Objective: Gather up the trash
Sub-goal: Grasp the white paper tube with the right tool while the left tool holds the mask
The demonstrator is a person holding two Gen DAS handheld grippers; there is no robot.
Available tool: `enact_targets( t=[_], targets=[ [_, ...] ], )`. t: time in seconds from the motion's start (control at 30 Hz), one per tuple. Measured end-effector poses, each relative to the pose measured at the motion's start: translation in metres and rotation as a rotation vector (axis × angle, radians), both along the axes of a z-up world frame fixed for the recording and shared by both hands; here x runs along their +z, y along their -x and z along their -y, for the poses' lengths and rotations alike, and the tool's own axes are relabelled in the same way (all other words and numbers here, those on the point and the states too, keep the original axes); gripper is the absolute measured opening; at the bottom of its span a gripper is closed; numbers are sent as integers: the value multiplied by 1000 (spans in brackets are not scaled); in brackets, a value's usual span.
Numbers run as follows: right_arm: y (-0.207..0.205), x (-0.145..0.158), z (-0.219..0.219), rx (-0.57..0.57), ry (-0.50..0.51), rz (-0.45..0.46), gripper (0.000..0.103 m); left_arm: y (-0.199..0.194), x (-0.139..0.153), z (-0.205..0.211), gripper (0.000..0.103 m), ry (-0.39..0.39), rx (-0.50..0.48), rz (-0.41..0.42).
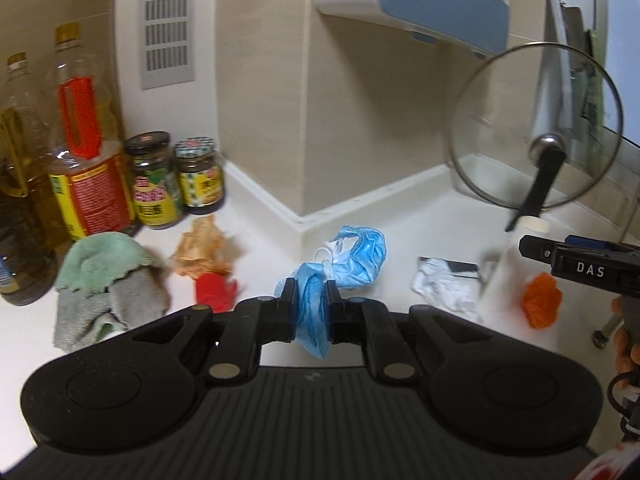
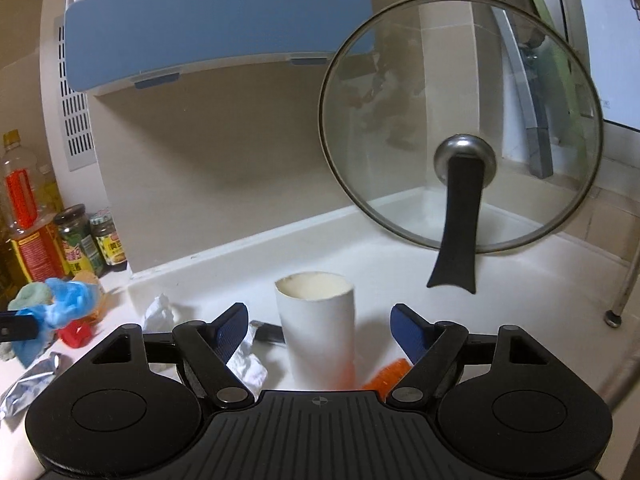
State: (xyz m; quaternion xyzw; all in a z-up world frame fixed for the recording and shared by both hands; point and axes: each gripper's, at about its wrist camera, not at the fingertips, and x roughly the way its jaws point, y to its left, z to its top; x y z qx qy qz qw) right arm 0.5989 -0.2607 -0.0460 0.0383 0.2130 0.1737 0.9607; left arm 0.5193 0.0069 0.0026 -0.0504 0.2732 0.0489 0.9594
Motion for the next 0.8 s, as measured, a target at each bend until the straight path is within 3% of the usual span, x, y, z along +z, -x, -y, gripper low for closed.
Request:
enact_targets(
  t=[0.27,0.37,0.47,0.8],
  targets=[
    [-9,-6,-23,-47,61,40,77,-3,-1,-14,11,-1,59,-9],
    [-14,-7,-28,-50,89,48,58,-2,-3,-17,11,0,67,-15],
    [-16,-7,-29,-51,93,46,49,-1,-5,-19,11,3,71,-21],
    [-3,9,-27,-46,87,83,48,15,-1,-27,11,13,77,-12]
  ],
)
